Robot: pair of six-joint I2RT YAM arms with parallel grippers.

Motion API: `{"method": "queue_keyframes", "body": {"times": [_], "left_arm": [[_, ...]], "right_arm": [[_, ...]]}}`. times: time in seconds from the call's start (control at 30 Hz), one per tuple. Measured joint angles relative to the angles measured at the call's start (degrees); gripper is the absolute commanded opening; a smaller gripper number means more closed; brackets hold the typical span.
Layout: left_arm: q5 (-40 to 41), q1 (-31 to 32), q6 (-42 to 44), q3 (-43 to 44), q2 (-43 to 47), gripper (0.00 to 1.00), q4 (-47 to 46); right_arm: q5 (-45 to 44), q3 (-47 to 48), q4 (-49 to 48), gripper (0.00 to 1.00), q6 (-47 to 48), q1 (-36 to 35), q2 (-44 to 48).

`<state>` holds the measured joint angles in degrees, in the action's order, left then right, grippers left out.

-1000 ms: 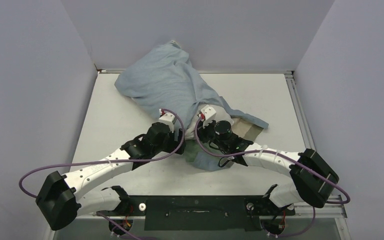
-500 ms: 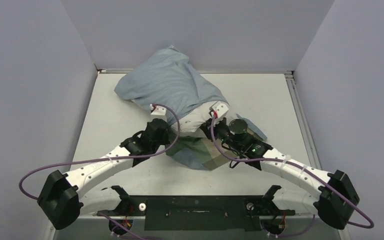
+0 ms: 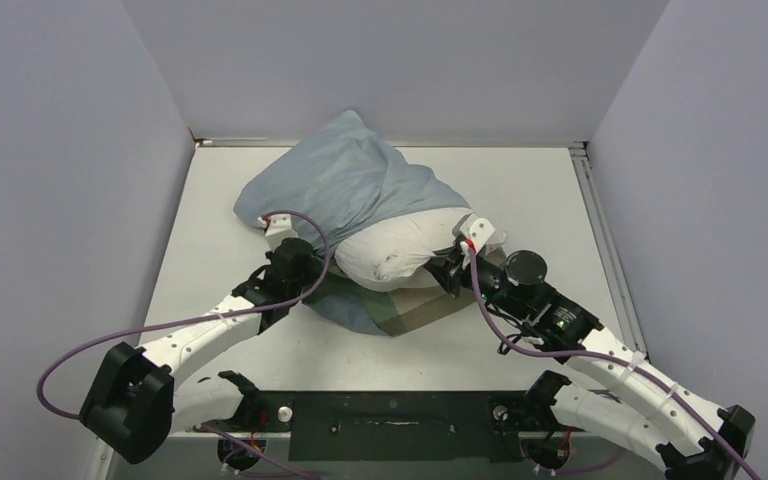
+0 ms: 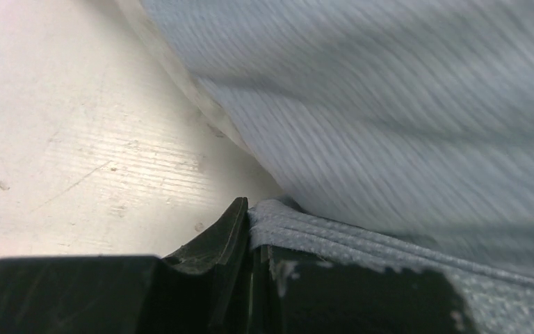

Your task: Remove the pillowcase from the pillow

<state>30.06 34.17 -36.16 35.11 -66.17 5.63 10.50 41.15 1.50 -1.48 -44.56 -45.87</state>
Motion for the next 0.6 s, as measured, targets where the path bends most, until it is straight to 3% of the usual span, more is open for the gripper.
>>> {"method": "queue_keyframes", "body": {"times": [0.13, 0.3, 0.37, 0.43, 0.5, 0.6], "left_arm": [[-2.27, -4.35, -2.97, -2.4, -1.31, 0.01, -3.1], [-5.6, -7.15, -4.85, -2.47, -5.09, 0.11, -4.72], [-6.36, -7.45, -5.05, -2.27, -5.75, 0.23, -4.04], [-6.6, -7.91, -5.03, -2.25, -5.62, 0.48, -3.15], [-6.82, -8.44, -5.25, -2.25, -4.72, 0.59, -1.64], [-7.06, -8.68, -5.2, -2.25, -1.55, 0.67, 0.68]], "right_arm": [[3.32, 0.0, 3.63, 0.05, 0.35, 0.0, 1.33], [9.05, -1.27, 4.48, 0.05, -1.49, 0.13, 0.39], [11.69, -2.47, 3.76, 0.05, -2.84, 0.35, -1.55], [13.86, -2.78, 3.5, 0.08, -3.98, 0.39, -4.13], [16.74, -2.73, 2.67, 0.17, -5.14, 0.39, -7.85], [20.06, -1.44, 3.41, 0.37, -5.57, 0.37, -12.5]]}}
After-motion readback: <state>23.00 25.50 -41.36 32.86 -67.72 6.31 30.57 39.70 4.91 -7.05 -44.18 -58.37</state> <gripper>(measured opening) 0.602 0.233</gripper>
